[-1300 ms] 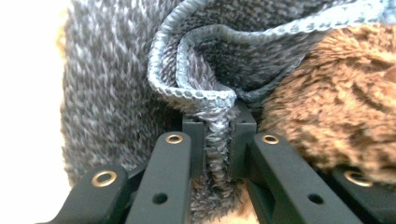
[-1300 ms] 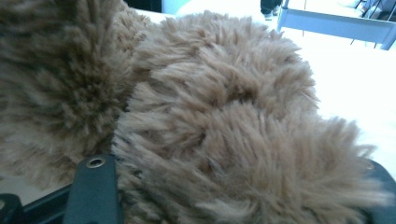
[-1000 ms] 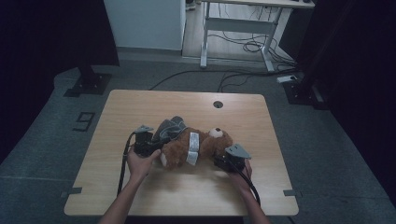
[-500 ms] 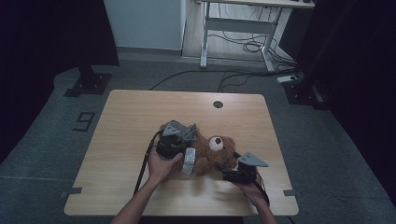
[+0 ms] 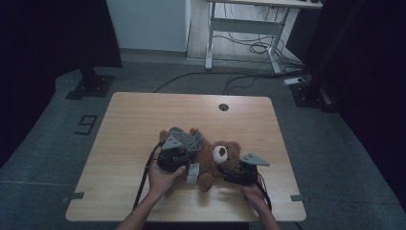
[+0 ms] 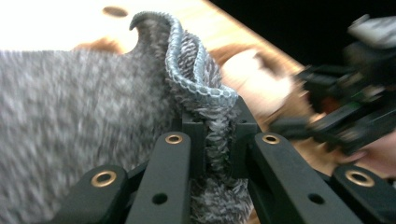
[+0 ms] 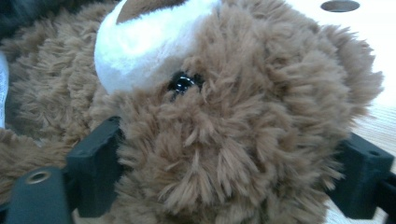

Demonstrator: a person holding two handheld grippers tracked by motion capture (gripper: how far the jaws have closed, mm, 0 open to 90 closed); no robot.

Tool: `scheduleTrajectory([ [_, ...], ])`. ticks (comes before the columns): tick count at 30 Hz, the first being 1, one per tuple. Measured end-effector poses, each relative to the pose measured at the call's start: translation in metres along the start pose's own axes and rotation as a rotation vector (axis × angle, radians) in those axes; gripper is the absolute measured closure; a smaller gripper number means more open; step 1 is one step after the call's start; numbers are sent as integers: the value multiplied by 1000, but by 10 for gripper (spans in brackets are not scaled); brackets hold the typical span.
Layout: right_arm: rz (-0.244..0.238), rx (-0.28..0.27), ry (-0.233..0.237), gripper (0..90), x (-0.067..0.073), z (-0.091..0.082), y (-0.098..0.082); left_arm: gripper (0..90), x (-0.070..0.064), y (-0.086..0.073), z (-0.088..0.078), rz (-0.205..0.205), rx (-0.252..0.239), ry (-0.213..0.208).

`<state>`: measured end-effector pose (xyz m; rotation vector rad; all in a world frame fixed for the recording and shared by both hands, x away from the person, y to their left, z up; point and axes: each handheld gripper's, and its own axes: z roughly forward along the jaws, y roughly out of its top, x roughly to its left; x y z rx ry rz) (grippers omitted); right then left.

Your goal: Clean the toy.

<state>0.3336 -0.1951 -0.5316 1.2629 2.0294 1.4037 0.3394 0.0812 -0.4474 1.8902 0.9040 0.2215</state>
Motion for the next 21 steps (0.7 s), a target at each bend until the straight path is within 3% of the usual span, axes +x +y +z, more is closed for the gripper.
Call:
scheduleTrajectory([
  [5,-3,-11,-18,171,2,-1,-2,808,-44,21,29,92,4,-37],
  [7,-11,-7,-17,174,1,-1,-3,807,-52,23,45,90,29,-50],
  [9,-11,-7,-14,176,1,-2,-3,807,-54,20,66,92,72,-32],
  [11,-7,6,-34,192,0,-2,-4,808,-50,15,73,77,70,-39],
  [13,9,2,-39,210,-2,-1,-6,811,-46,13,69,63,62,-43],
  [16,6,4,-48,217,-1,-1,-6,811,-32,7,57,70,72,31],
  [17,9,3,-49,217,-1,-1,-5,811,-23,3,50,54,78,53],
  [19,6,4,-47,217,-1,-1,-6,813,-7,-4,37,6,62,38],
  [21,3,5,-45,217,0,-2,-6,813,4,-8,20,-14,34,42],
])
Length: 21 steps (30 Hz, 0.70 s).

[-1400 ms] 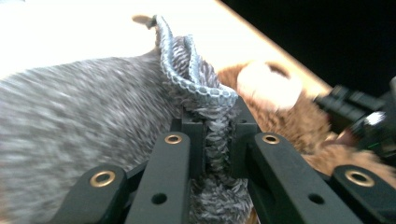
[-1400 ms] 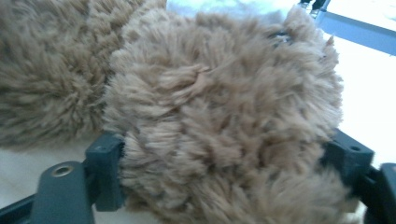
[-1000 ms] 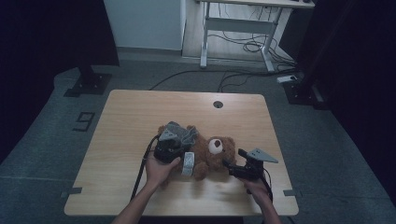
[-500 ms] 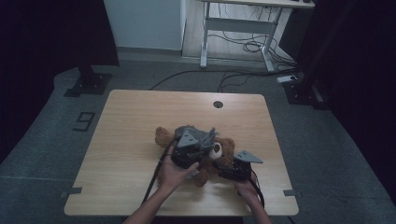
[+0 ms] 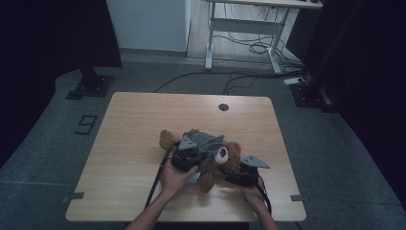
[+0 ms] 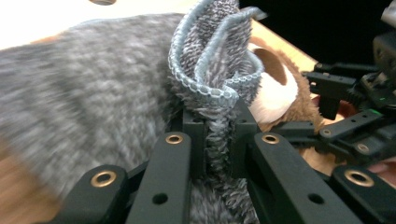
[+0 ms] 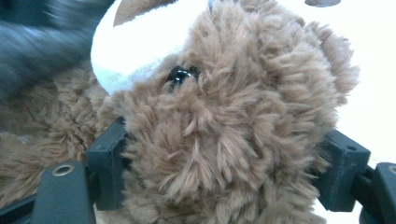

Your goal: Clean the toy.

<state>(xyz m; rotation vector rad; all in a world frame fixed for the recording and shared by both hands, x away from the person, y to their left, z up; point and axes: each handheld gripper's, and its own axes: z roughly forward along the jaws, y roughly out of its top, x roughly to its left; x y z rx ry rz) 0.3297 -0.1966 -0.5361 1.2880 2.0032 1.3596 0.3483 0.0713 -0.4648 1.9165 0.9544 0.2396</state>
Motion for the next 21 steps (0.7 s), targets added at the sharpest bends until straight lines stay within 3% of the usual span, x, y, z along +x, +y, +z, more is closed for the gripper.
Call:
scheduleTrajectory([
  [4,9,-1,-4,217,1,0,0,812,18,-8,-31,-15,-45,62],
  [9,17,-5,-4,219,1,0,-1,811,43,-30,-50,-65,-41,121],
  [13,20,-5,-4,219,1,1,-1,811,63,-55,-46,-110,44,141],
  [16,22,-11,-5,220,1,2,-1,812,72,-69,-30,-127,119,149],
  [21,21,-11,-2,220,1,1,-1,806,81,-67,-33,-168,105,128],
])
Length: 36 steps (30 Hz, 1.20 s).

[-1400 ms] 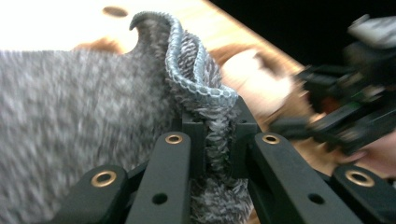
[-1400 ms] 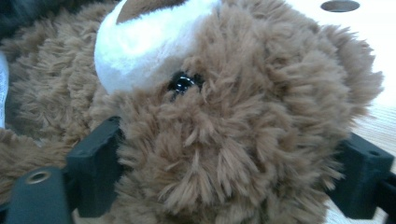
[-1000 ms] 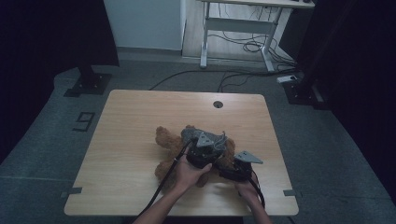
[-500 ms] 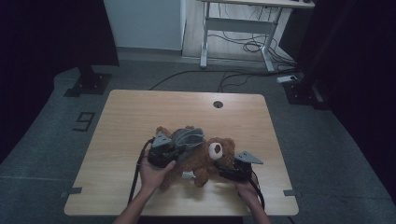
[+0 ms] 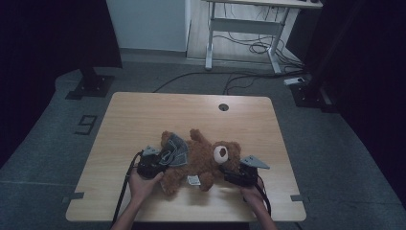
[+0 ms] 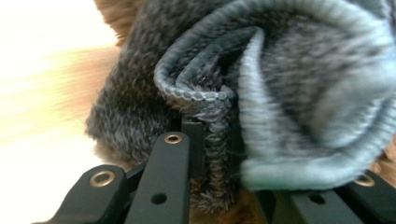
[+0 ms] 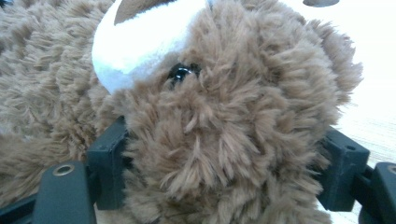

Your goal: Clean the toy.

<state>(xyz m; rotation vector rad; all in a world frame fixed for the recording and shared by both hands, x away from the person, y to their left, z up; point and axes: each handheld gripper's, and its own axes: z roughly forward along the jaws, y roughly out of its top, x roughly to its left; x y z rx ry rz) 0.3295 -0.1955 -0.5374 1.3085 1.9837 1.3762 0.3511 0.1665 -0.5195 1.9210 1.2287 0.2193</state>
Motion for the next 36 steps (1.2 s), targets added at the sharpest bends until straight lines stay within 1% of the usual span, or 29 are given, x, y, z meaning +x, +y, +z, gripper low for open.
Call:
scheduleTrajectory([
  [1,1,-1,1,220,0,0,0,805,1,2,-4,-7,-11,-2],
  [3,2,-2,3,220,-1,0,0,805,0,6,-13,-7,-54,-11],
  [4,3,-2,4,220,-1,0,0,806,-3,11,-21,-1,-86,-14],
  [5,5,-2,7,220,-2,0,0,806,-7,16,-27,9,-110,-20],
  [6,5,0,9,220,-2,0,0,806,-12,21,-32,17,-134,-37],
  [9,4,1,7,220,-2,0,1,806,-33,35,-44,63,-188,-78],
  [10,4,2,7,220,-2,0,1,806,-38,38,-45,74,-195,-92],
  [11,4,1,7,220,-2,0,1,806,-47,42,-46,96,-197,-112],
  [12,3,1,7,220,-2,0,1,806,-52,44,-45,109,-193,-118],
  [13,4,1,8,220,-2,0,1,806,-59,47,-40,131,-181,-119],
  [14,4,1,8,220,-2,0,1,806,-63,49,-35,142,-165,-111],
  [15,4,1,9,220,-2,0,1,806,-65,50,-29,144,-145,-107],
  [17,4,0,9,220,-2,0,0,807,-62,49,-14,133,-107,-100],
  [18,4,0,9,220,-2,0,0,808,-60,49,-9,124,-101,-96],
  [19,5,0,9,220,-2,0,0,809,-55,48,-4,107,-101,-97],
  [21,8,-2,9,222,-2,1,1,811,-44,49,0,46,-112,-128],
  [22,12,-5,8,223,-2,1,1,812,-40,49,0,39,-112,-127],
  [25,13,-3,5,225,-2,1,1,811,-34,49,-2,38,-109,-90],
  [28,11,-1,5,225,-2,1,1,811,-24,49,-2,37,-97,-27],
  [29,9,0,4,225,-2,1,1,810,-19,48,0,39,-78,-5],
  [31,11,-1,5,226,-2,1,1,809,-9,46,4,32,-48,17],
  [32,13,-3,5,227,-2,2,1,809,-7,45,7,32,-31,26],
  [35,22,-6,3,229,-2,2,1,808,-1,43,18,34,-6,59],
  [36,26,-10,1,229,-2,3,1,806,1,44,24,42,9,81],
])
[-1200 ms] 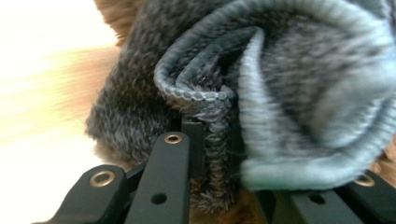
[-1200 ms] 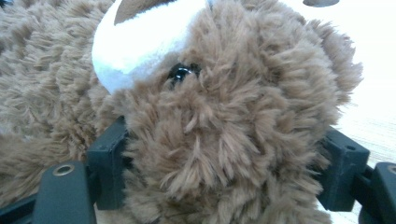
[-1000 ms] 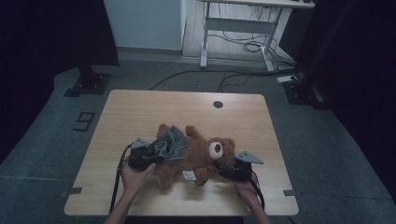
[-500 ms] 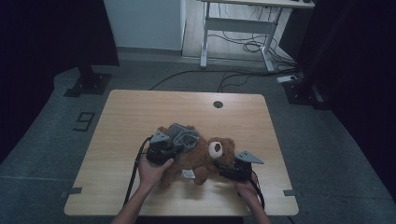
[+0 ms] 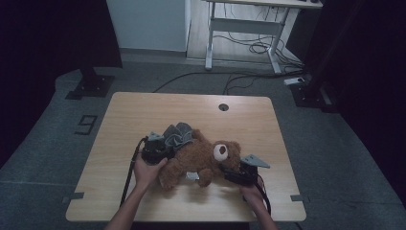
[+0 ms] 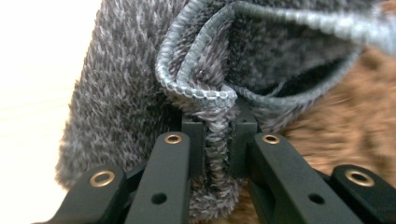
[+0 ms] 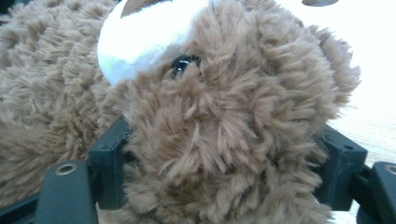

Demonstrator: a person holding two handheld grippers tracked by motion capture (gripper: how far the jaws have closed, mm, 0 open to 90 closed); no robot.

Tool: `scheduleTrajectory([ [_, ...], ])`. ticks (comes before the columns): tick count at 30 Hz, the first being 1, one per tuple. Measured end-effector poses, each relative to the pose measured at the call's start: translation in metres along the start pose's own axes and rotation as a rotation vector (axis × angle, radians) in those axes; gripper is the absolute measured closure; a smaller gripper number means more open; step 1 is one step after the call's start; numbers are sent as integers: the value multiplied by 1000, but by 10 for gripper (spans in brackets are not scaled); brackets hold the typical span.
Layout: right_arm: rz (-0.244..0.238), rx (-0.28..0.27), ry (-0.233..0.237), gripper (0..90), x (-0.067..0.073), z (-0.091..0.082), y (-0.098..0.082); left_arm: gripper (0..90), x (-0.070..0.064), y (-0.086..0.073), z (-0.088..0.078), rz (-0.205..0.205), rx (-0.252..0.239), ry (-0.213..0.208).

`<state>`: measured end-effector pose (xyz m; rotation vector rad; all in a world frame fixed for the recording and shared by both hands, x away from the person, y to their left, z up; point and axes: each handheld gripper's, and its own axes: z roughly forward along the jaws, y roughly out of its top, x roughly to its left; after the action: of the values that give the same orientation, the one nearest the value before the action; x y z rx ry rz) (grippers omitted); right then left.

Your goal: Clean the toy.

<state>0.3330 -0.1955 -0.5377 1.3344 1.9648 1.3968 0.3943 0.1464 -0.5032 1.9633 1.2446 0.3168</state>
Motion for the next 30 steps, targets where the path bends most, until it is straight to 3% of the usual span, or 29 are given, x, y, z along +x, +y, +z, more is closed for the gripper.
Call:
scheduleTrajectory([
  [3,2,-1,-4,231,0,0,0,803,7,3,10,11,46,52],
  [6,4,-2,-1,232,-1,0,0,803,16,-1,20,-5,89,57],
  [12,3,-1,-2,233,-1,0,0,803,19,-12,18,-39,80,4],
  [16,-3,2,-4,233,-1,-1,-1,804,14,-3,-14,-7,-20,2],
  [18,1,2,-2,233,-1,-1,-1,805,7,4,-36,-1,-87,-59],
  [20,3,4,-1,233,-1,0,0,805,-4,10,-50,21,-120,-111],
  [22,-1,4,-2,233,-1,-1,-1,805,-14,11,-58,53,-132,-124],
  [25,-4,6,-3,232,0,-1,-1,805,-21,7,-55,78,-86,-135],
  [26,-4,6,-3,232,0,-2,-1,804,-19,4,-52,67,-63,-146],
  [28,-4,7,-3,232,0,-2,-1,802,-10,-8,-33,12,37,-200],
  [30,-10,7,-3,232,0,-1,-1,803,-5,-16,-24,-15,79,-209],
])
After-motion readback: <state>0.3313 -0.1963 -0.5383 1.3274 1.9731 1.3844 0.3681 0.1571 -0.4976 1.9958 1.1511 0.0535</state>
